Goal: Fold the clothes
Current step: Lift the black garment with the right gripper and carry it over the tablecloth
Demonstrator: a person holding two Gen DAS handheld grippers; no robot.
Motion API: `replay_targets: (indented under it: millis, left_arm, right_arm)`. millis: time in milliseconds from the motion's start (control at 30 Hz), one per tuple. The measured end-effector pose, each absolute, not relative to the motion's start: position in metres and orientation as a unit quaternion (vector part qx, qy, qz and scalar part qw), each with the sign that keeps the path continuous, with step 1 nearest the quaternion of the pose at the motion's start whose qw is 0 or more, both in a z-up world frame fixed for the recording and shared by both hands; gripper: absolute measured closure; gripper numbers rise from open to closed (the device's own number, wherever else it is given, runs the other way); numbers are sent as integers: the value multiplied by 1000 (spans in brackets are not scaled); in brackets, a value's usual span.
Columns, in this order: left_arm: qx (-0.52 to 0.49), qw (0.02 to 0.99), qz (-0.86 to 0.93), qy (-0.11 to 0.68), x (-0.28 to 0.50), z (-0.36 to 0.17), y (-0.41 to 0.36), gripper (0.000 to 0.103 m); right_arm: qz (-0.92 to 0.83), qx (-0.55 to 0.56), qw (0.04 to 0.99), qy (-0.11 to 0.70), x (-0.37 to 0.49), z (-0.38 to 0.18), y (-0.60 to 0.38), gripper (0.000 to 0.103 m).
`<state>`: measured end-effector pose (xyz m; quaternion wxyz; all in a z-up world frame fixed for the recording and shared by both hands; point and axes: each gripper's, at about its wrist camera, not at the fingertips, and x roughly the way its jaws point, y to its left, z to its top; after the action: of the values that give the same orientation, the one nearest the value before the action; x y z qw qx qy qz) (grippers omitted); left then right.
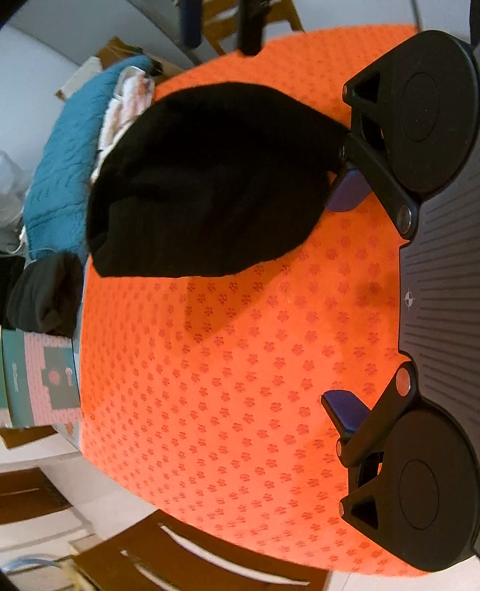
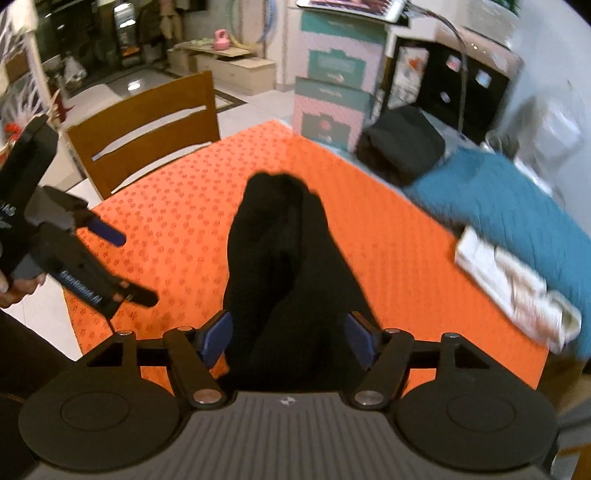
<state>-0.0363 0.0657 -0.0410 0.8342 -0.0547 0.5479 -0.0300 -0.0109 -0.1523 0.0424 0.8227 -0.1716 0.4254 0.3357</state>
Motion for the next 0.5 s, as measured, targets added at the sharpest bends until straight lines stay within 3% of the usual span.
replay_targets:
  millis: [367,500]
  left_arm:
    - [-52,831,-63,550,-23,-53,48,1]
    - [-62,829,-77,550,-12,-57,42,8]
  right_arm:
    - [252,-92,840,471,-57,-27,-160,29]
    - [235,-80,838,486,-61,-54,-147,29]
